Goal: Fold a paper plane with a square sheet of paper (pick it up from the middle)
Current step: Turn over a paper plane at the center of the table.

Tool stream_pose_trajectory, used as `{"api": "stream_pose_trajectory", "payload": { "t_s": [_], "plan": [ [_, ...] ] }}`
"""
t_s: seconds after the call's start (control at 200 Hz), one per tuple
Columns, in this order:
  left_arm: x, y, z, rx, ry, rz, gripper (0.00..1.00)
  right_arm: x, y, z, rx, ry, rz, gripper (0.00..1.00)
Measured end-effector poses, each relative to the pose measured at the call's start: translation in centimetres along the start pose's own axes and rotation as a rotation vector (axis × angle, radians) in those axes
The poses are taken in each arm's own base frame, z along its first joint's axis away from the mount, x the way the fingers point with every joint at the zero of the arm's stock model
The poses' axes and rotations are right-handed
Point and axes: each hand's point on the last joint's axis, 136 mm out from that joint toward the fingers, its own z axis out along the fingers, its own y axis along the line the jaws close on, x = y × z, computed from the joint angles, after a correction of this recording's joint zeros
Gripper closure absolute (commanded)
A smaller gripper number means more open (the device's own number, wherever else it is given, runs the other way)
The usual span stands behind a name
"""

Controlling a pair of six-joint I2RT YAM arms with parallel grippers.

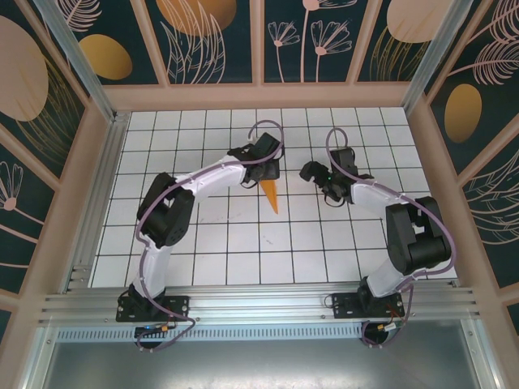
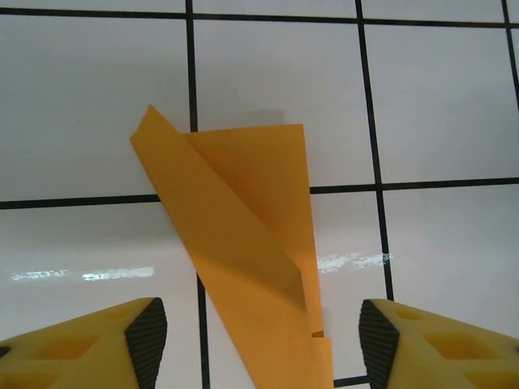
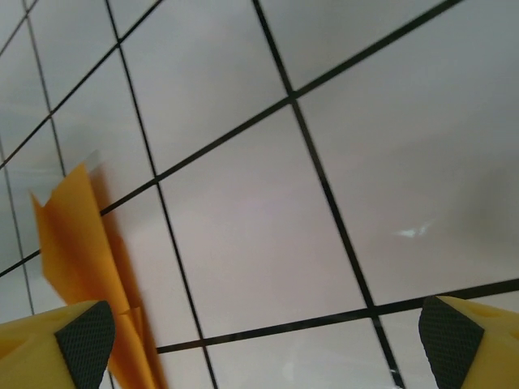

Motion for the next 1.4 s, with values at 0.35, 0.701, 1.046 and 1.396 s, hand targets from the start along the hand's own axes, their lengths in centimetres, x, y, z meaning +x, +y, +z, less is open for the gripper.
{"api": "stream_pose_trajectory", "payload": {
  "t_s": [0.35,0.701,1.046,1.396],
  "plan": [
    [-0.4,-1.1,3.7,-0.112,0.055,0.036,0.57,0.3,-1.1,-0.3,0.033,-0.018,0.006,0.01],
    [0.4,0.0,3.6,-0.191,0.112,0.077,0.88,0.1,-1.1,-0.6,0.033,-0.029,0.005,0.01],
    [0.7,0.1,2.5,-0.136,0.119,0.061,1.00,-0.2,-0.8,-1.1,0.026,-0.040,0.004,0.01],
    [-1.8,0.3,-3.1,0.425,0.011,-0.268,1.00,-0.9,1.5,-2.6,-0.073,-0.057,-0.019,0.01]
  ]
}}
